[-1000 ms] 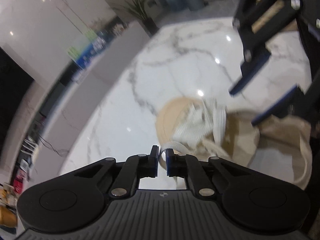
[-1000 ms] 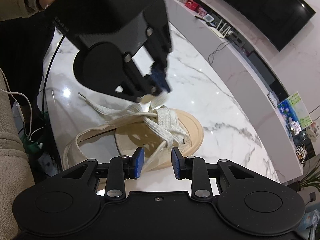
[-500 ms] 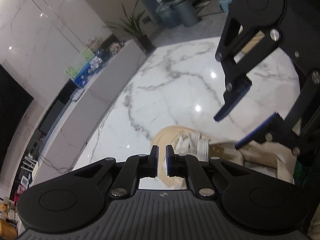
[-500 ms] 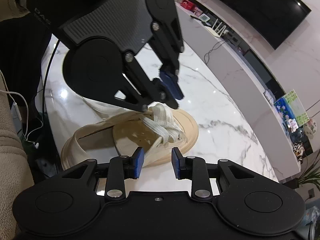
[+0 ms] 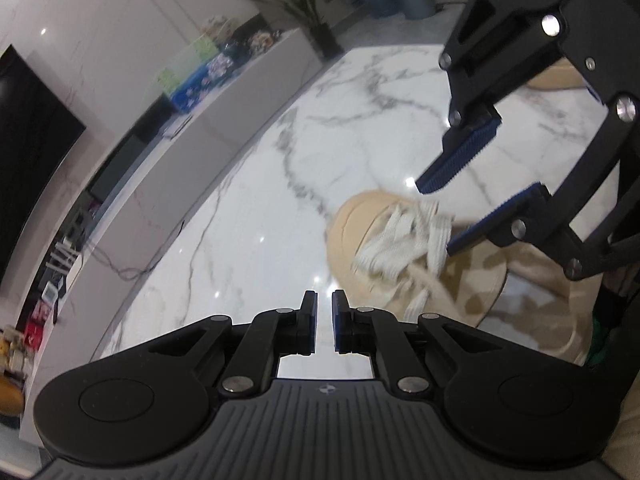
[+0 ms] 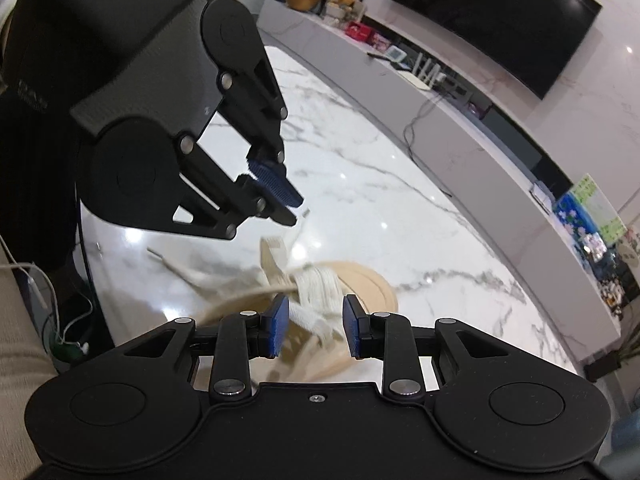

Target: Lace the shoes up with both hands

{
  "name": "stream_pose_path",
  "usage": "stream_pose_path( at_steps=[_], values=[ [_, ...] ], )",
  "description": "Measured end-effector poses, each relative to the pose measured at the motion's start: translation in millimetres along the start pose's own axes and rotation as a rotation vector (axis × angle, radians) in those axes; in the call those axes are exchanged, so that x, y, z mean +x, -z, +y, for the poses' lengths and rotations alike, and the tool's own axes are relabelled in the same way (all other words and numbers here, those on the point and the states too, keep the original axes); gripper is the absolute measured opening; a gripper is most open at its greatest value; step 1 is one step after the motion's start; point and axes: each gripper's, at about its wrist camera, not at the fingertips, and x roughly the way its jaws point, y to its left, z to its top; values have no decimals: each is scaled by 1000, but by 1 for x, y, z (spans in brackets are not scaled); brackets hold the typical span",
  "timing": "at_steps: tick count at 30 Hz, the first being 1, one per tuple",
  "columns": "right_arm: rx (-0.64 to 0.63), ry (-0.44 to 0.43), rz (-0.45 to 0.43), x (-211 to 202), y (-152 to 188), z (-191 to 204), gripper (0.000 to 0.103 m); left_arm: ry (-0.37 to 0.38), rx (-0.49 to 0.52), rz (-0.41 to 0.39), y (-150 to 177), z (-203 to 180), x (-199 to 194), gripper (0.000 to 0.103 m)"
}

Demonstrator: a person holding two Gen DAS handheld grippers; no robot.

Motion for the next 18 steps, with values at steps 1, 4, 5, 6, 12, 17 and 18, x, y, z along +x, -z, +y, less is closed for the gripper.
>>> stream_pose_path(
  at_steps=[1, 4, 5, 6, 12, 17, 18],
  values=[
    [-9, -9, -4, 3, -3, 1, 26, -2, -1, 7, 1, 1, 0, 7],
    [-20, -30, -12, 11, -12, 1, 26, -7, -7, 28, 7, 4, 1, 7],
    [-24, -35, -10, 14, -15, 2, 26, -9, -8, 34, 8, 5, 1, 7],
    [-28, -40, -7, 19, -18, 2, 26, -8, -10, 38, 10, 6, 2, 7],
    [-80, -78, 51, 50, -28, 5, 26, 2, -51, 55, 18, 19, 10, 8],
    [-122, -101, 102, 72, -32, 9, 21, 18, -83, 73, 28, 28, 18, 8],
    [-119, -107, 109, 76, -32, 9, 11, 21, -89, 76, 30, 30, 19, 8]
  ],
)
